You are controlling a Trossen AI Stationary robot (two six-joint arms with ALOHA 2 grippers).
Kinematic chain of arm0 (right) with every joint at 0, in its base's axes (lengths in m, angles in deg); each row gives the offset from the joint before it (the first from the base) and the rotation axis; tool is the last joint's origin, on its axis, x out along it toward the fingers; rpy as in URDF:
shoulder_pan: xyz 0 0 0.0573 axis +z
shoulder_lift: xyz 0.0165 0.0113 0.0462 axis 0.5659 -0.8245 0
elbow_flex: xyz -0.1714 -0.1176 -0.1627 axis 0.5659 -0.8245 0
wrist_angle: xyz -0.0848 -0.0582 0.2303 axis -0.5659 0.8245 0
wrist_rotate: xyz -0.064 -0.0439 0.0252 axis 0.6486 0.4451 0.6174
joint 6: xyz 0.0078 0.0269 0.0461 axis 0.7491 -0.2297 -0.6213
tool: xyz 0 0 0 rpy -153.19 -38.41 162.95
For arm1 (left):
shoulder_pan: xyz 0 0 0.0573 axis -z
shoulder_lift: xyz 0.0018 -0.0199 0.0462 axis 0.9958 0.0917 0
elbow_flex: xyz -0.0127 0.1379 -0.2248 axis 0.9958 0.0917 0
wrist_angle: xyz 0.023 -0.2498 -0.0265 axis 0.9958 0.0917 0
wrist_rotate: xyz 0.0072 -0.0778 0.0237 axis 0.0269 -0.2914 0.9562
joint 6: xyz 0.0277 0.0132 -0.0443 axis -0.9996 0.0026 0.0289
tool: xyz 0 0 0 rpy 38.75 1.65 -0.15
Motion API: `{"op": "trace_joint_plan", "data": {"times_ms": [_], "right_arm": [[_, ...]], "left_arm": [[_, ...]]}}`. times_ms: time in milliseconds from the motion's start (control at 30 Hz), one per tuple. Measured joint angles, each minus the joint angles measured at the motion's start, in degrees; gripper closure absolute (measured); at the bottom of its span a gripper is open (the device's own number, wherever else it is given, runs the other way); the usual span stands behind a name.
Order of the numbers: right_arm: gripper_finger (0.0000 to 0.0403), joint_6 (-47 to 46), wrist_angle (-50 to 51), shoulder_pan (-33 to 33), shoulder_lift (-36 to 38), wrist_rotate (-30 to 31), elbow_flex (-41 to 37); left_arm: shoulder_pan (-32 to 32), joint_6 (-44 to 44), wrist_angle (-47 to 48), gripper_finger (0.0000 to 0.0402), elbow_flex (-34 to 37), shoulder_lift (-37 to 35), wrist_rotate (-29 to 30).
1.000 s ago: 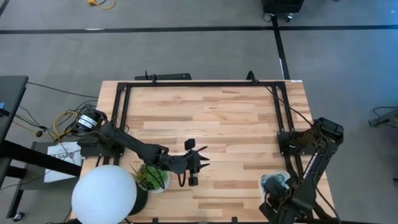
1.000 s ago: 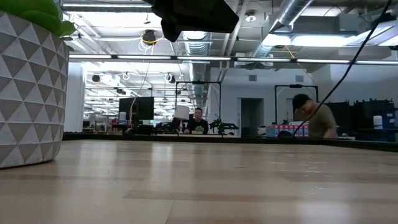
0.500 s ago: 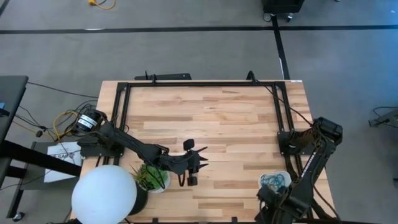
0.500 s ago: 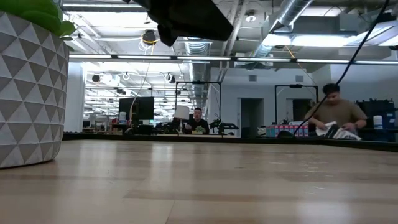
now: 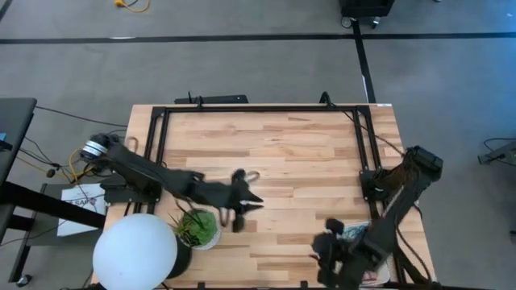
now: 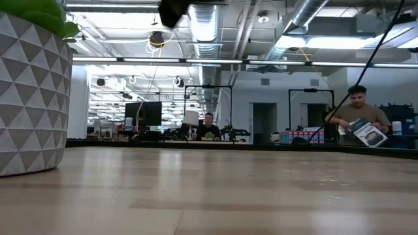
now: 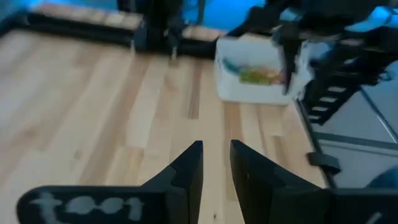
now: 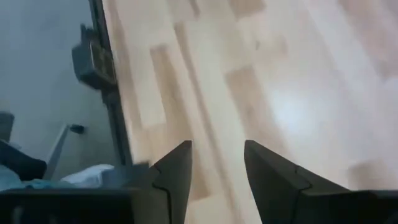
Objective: Pick and place items into bin
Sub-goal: Return to Home Position
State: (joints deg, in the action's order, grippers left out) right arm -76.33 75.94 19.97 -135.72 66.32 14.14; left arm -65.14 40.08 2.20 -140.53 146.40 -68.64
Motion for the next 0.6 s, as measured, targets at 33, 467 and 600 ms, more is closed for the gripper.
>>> {"op": "trace_joint_plan", "data": {"times_ms": [33, 467, 600], "right_arm": [[0.0262, 3.04, 0.01, -1.74, 1.49, -0.81, 0.00], [0.0266, 42.85, -9.97, -18.25, 34.89, -8.12, -9.81], [0.0264, 48.89, -33.41, -21.67, 47.52, -19.54, -30.11]], "left_arm": [[-0.25, -1.12, 1.95, 0.0330, -0.02, -2.75, -0.62], [-0.29, -1.57, 30.28, 0.0330, 1.92, -39.93, 11.62], [0.62, 0.31, 26.02, 0.0330, 12.27, -49.22, 10.94]]}}
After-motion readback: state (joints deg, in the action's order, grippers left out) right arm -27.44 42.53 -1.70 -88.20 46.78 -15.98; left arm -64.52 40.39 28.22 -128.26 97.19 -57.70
